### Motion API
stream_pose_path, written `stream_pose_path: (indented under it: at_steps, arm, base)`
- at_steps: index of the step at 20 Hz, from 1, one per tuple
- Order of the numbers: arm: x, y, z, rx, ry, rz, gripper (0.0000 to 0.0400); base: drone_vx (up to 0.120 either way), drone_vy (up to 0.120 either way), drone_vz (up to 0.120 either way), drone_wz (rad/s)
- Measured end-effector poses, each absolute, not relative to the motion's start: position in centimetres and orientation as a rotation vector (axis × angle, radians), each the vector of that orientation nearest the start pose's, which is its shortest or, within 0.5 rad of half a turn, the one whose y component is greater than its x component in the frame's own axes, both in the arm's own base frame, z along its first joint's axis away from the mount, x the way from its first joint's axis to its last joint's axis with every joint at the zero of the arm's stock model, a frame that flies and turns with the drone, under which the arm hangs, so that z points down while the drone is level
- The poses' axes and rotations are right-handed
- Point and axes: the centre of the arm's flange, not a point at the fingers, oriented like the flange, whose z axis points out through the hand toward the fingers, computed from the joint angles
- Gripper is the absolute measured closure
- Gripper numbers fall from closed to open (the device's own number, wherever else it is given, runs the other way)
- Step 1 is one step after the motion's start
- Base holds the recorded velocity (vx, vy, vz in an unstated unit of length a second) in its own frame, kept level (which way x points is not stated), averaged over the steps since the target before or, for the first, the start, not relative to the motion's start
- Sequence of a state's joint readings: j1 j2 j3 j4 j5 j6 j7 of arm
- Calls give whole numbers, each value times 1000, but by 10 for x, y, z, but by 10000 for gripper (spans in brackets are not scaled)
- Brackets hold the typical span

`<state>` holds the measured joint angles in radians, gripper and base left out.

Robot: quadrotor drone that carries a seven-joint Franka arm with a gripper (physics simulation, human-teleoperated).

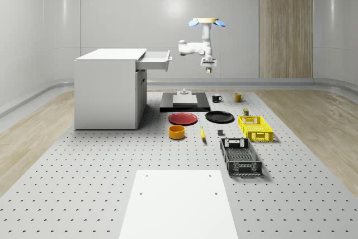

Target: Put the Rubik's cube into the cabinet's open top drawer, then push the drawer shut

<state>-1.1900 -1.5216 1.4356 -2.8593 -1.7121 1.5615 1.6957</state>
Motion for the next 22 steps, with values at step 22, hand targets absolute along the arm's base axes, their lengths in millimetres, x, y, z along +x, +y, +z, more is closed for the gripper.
stream_pose_path:
  at_steps: [22]
  arm:
    - [313,0,475,1,-2,785,75]
  base:
    - [24,-120,120,0]
